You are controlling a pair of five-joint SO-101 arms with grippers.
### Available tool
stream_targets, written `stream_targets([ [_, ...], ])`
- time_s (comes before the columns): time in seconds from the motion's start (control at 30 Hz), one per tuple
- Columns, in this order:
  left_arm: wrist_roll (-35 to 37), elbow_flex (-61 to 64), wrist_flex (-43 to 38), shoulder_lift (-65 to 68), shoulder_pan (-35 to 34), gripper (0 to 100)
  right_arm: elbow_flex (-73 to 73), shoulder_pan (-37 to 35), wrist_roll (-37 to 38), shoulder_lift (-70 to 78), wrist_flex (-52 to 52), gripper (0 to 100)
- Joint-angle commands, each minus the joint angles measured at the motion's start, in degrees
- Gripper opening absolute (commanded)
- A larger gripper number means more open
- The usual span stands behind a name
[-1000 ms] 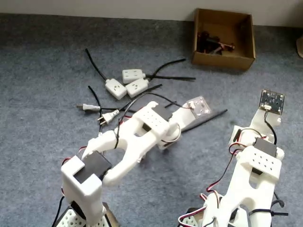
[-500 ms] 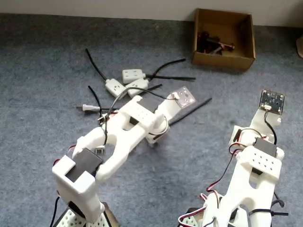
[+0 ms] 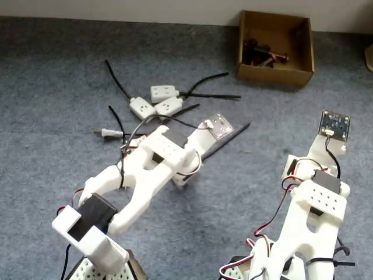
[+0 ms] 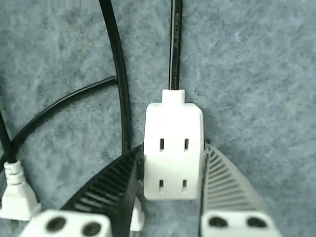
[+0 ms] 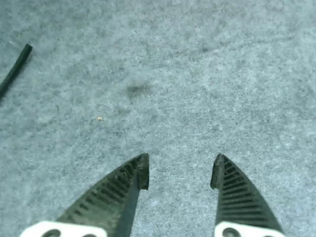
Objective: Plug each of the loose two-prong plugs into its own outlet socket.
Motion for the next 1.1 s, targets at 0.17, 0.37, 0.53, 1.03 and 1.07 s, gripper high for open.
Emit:
stream_targets([
  [0.17,1.14,-2.15,-0.44,-0.48,2.07,1,-0.48,-0.31,0.7,-0.57,-1.45,20.2],
  [0.37,1.23,-8.4,-0.26,7.25,2.07,1,-0.48,-0.31,0.7,-0.57,-1.45,20.2],
  [0.53,1.32,-11.12,0.0,11.03,4.26,1,-0.48,-0.31,0.7,-0.57,-1.45,20.2],
  [1.03,7.65,-11.38,0.09,11.03,7.78,3,-0.48,-0.31,0.7,-0.57,-1.45,20.2],
  [1.07,8.7,-11.38,0.09,11.03,7.78,5,-0.48,-0.31,0.7,-0.57,-1.45,20.2],
])
